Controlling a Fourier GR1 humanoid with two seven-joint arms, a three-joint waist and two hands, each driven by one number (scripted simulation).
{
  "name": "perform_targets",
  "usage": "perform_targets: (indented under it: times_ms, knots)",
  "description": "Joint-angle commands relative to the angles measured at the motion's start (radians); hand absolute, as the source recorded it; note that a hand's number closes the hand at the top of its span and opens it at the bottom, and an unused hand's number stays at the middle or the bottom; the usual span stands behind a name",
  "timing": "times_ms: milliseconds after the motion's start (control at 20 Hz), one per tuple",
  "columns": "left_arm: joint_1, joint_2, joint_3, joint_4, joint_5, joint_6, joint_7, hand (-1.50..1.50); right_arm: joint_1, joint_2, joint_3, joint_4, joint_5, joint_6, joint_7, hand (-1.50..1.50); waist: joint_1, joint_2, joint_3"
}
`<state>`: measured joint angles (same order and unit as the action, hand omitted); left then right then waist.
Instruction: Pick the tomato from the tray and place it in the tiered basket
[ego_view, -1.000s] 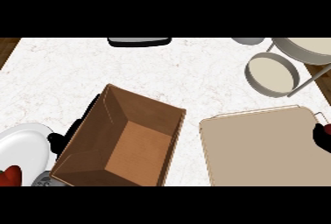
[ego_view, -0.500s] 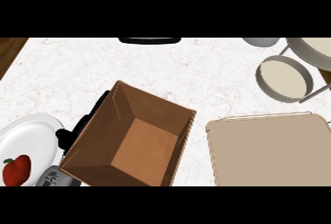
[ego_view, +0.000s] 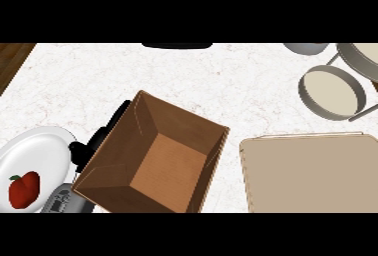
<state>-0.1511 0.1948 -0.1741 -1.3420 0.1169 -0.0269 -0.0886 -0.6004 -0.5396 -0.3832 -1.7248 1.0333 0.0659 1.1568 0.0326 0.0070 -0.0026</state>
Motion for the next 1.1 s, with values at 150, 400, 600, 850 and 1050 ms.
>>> perform_targets:
  times_ms: [150, 400, 600, 850, 1050]
  knots:
    - [-0.012, -0.005, 0.004, 0.004, 0.0, -0.015, -0.006, 0.0, -0.295, -0.041, -0.044, 0.45, 0.017, -0.019, 0.031, 1.5, 0.016, 0.005, 0.002]
    - [-0.015, -0.019, 0.015, 0.025, -0.003, -0.019, -0.027, 0.0, -0.389, -0.082, -0.103, 0.744, 0.007, -0.142, -0.13, 1.5, 0.005, 0.006, 0.003]
    - [0.016, -0.01, 0.009, -0.002, -0.014, -0.028, -0.027, 0.0, -0.464, -0.087, -0.116, 0.948, 0.021, -0.251, -0.202, 1.5, 0.013, 0.006, 0.003]
    - [-0.004, -0.028, 0.011, 0.022, -0.034, -0.007, -0.016, 0.0, -0.521, -0.08, -0.146, 1.11, 0.003, -0.407, -0.297, 1.5, 0.013, 0.009, 0.004]
    - [-0.037, -0.017, 0.031, 0.009, -0.006, -0.035, 0.026, 0.0, -0.568, -0.061, -0.185, 1.213, -0.04, -0.478, -0.327, 1.5, 0.014, 0.01, 0.004]
